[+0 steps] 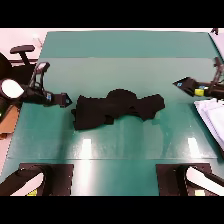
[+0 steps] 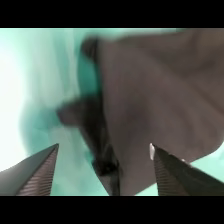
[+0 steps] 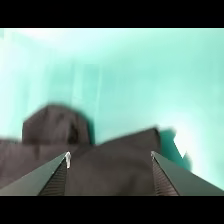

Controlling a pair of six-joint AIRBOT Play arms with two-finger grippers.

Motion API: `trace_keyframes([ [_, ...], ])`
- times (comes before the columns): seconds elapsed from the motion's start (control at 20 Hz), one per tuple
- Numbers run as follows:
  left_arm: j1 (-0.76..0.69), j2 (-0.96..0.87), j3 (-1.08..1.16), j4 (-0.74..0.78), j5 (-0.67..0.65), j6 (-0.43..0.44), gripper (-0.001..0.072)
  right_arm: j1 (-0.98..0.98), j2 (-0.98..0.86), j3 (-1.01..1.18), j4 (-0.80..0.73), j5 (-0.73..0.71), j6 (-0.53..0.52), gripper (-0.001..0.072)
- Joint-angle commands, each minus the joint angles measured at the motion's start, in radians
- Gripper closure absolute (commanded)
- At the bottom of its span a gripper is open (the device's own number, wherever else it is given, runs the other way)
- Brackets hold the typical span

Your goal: Fold the shirts.

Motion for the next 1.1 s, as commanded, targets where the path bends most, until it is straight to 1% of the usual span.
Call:
trace_keyframes([
  [0.0,0.061,0.002,-0.185,-0.121,0.118,-0.158,0.0004,-0.062,0.063,0.016,0.000,-0.004,0.000,0.0140],
  [0.05,0.101,-0.010,-0.233,-0.197,0.159,-0.138,0.0005,-0.061,0.054,0.016,0.002,-0.003,0.000,0.0140],
  [0.1,0.140,-0.023,-0.265,-0.245,0.182,-0.108,0.0022,-0.051,0.041,0.016,0.005,0.002,0.000,0.0146],
  [0.2,0.197,-0.061,-0.277,-0.252,0.186,-0.095,0.0023,-0.024,0.016,0.016,0.005,0.009,0.000,0.0149],
  [0.25,0.217,-0.085,-0.277,-0.276,0.196,-0.075,0.0024,-0.001,0.003,0.016,0.005,0.008,0.000,0.0149],
  [0.3,0.225,-0.112,-0.277,-0.323,0.209,-0.027,0.0060,0.026,-0.011,0.016,0.005,0.009,0.000,0.0149],
  [0.35,0.225,-0.149,-0.277,-0.406,0.216,0.054,0.0129,0.047,-0.022,0.016,0.004,0.009,-0.001,0.0149],
  [0.4,0.222,-0.187,-0.277,-0.499,0.220,0.139,0.0130,0.072,-0.032,0.016,0.004,0.008,-0.003,0.0149],
  [0.5,0.222,-0.259,-0.277,-0.649,0.219,0.247,0.0130,0.117,-0.048,0.016,0.004,0.005,-0.006,0.0149],
  [0.55,0.222,-0.284,-0.277,-0.685,0.217,0.274,0.0130,0.135,-0.054,0.016,0.005,0.005,-0.006,0.0149],
  [0.7,0.222,-0.317,-0.277,-0.693,0.217,0.282,0.0131,0.171,-0.058,0.016,0.005,-0.014,-0.006,0.0149],
  [0.75,0.222,-0.319,-0.277,-0.693,0.230,0.283,0.0144,0.177,-0.059,0.016,0.005,-0.027,-0.006,0.0149],
  [0.8,0.222,-0.319,-0.276,-0.694,0.243,0.285,0.0358,0.185,-0.059,0.016,0.004,-0.030,-0.006,0.0149],
  [0.85,0.222,-0.319,-0.276,-0.698,0.252,0.292,0.0619,0.184,-0.059,0.016,0.004,-0.029,-0.005,0.0149],
  [0.9,0.222,-0.319,-0.275,-0.702,0.255,0.314,0.0684,0.183,-0.059,0.015,0.004,-0.028,-0.004,0.0149],
  [1.05,0.223,-0.319,-0.248,-0.697,0.230,0.351,0.0685,0.140,-0.059,0.015,-0.047,-0.010,0.055,0.0149],
])
